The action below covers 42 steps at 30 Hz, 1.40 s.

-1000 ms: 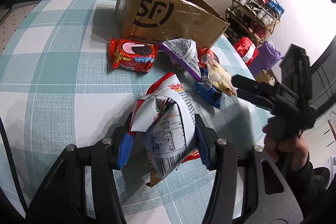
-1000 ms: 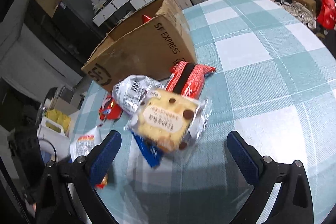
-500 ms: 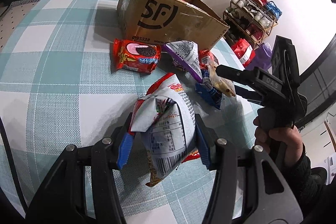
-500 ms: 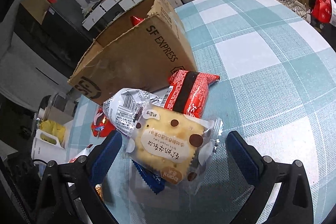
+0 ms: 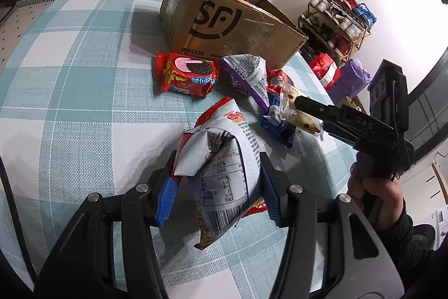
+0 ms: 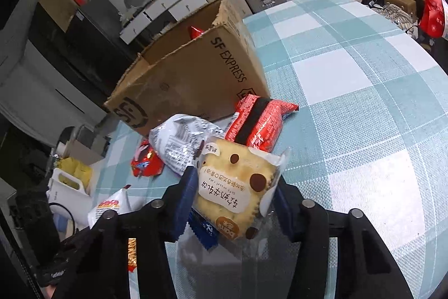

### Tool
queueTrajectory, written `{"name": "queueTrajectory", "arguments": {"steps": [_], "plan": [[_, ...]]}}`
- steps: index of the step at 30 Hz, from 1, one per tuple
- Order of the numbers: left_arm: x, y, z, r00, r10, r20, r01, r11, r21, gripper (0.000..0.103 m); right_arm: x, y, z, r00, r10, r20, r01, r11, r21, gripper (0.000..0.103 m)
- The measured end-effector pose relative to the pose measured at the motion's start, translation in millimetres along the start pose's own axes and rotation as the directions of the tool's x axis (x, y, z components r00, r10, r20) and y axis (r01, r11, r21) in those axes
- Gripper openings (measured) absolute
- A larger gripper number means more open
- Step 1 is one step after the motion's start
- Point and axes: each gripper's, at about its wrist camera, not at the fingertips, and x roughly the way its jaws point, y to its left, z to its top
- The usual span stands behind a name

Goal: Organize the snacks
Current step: 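Grasp the cream bun pastry bag with the right gripper while the left gripper holds the white bag, then carry both held bags up over the cardboard box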

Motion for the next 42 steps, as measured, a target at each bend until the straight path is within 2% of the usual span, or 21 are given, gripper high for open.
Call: {"name": "queueTrajectory", "arguments": {"steps": [6,13,21,32,42], "plan": [[-4.7,-5.5,-2.3,1.000,0.004,0.006,-0.004,1.000,0.010,0.050,-13.6,-3.7,-6.2,0.998,0.053,0.022,-0.053,0.999,0.009,0.034],[-8.7,-10.1,-2.5,1.000,0.013,0.009,-0.013,1.000,0.018,0.050,-27.5,1.6,-16.7,0.995,0.091,0.039,-0.090,0.996,-0.020,0.026],[-16.5,-19.5,-5.2,1.000,0.021,0.020,-0.021,0.999,0.035,0.050,-41.4,1.2,-24.9,0.982,0.182,0.053,-0.182,0.983,-0.001,0.016],[-32.8,-35.2,-8.4,0.998,0.034,0.043,-0.037,0.997,0.063,0.050,-53.3,12.8,-33.4,0.973,0.226,0.050,-0.225,0.974,-0.035,0.013],[-52.2,-51.8,-4.1,0.995,0.070,0.076,-0.076,0.994,0.081,0.050,-76.1,18.0,-30.3,0.965,0.244,0.100,-0.240,0.970,-0.052,0.013]]}}
